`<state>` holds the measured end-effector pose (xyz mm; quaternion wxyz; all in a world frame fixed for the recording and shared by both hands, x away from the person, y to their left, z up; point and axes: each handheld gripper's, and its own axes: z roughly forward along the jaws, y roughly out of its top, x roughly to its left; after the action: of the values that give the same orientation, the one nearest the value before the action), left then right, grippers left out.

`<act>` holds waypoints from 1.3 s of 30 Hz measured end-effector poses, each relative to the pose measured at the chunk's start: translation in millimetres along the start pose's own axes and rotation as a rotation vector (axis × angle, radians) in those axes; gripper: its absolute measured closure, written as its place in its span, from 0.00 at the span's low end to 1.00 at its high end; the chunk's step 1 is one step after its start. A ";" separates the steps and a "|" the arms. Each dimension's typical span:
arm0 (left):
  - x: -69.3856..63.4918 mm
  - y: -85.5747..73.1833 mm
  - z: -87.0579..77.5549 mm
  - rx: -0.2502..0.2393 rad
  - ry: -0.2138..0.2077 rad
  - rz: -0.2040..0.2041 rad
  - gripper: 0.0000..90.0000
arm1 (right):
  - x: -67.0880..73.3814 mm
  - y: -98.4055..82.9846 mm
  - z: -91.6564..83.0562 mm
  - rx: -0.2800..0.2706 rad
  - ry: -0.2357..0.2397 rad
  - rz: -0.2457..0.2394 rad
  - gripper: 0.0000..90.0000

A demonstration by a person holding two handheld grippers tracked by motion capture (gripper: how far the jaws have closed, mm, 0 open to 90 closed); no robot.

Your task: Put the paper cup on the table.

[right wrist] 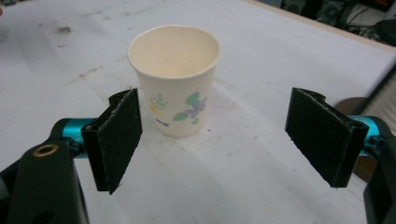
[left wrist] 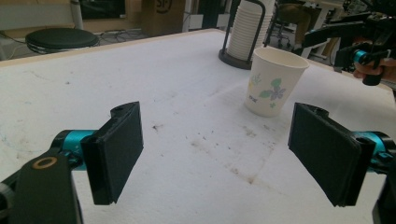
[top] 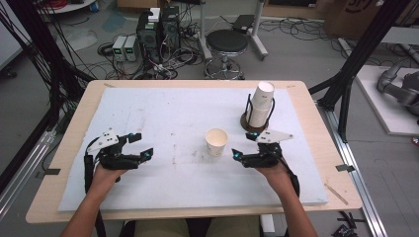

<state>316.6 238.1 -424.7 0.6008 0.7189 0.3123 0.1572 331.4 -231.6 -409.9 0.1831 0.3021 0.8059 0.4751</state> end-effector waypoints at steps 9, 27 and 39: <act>-2.5 1.2 -2.2 -0.021 0.004 0.006 0.20 | -11.7 -11.2 -38.1 -0.061 -0.054 0.029 0.21; -8.8 1.0 -8.6 -0.033 -0.008 0.030 0.20 | -6.5 -14.7 -58.7 -0.077 -0.088 0.047 0.21; -6.8 0.9 -9.1 -0.041 -0.002 0.025 0.20 | -7.6 -16.9 -60.3 -0.077 -0.102 0.039 0.21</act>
<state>306.3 240.6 -420.7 0.6138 0.7103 0.2993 0.1705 296.7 -282.3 -395.6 0.2263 0.3342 0.7707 0.4930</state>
